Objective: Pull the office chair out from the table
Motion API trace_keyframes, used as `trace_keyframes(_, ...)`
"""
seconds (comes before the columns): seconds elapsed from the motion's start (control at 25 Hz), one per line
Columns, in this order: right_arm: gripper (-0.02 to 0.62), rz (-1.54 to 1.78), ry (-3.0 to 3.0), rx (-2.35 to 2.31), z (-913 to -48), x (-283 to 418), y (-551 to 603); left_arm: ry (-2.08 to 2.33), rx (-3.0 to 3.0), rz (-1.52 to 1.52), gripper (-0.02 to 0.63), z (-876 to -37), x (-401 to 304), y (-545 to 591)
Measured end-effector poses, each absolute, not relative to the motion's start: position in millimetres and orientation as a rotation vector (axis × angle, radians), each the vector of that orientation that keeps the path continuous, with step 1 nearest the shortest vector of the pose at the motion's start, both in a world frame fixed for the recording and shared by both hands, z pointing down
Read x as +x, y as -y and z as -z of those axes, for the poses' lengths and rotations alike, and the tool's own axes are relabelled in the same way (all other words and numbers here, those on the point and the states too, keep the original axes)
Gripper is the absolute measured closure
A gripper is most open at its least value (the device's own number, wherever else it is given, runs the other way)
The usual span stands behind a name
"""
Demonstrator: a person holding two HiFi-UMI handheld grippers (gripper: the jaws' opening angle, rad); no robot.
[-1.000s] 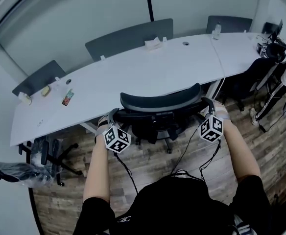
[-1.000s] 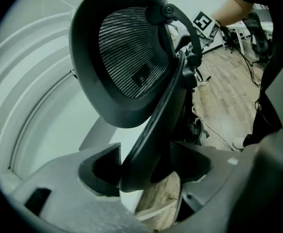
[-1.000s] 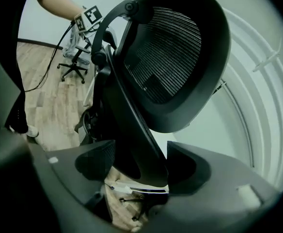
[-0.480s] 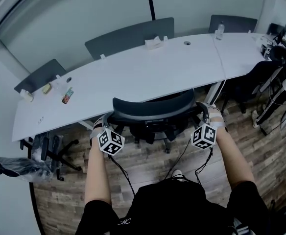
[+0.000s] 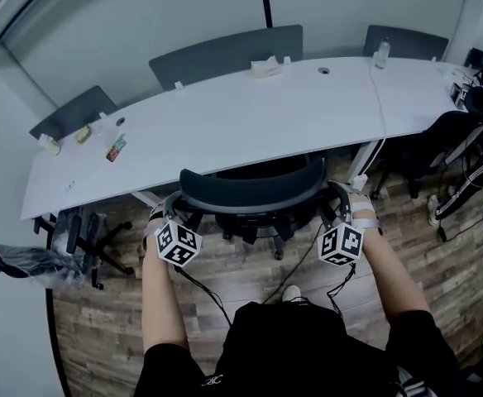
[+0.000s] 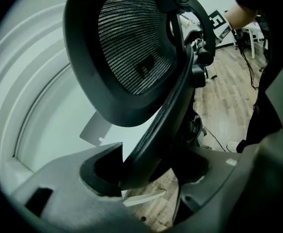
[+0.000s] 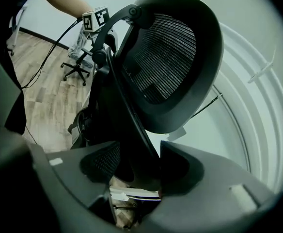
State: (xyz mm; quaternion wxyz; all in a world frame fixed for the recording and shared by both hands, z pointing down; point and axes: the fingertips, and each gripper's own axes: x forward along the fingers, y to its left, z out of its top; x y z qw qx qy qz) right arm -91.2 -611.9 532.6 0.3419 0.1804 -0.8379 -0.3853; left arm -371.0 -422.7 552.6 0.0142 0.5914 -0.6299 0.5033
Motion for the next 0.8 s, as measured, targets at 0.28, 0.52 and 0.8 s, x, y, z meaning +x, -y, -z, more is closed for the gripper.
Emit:
trace_keyframes(0.28, 0.333, 1.024, 2.204, 0.454, -535, -74, 574, 2.0, 1.838, -1.555, 0.319, -553, -348, 377)
trace_keyframes(0.52, 0.331, 1.029, 2.199, 0.44, -534, -52, 544, 2.017, 1.813, -1.546, 0.319, -553, -322, 340)
trace_keyframes(0.8, 0.328, 1.019, 2.204, 0.441, -538, -31, 508, 2.021, 1.779, -1.552, 0.321, -556, -295, 295)
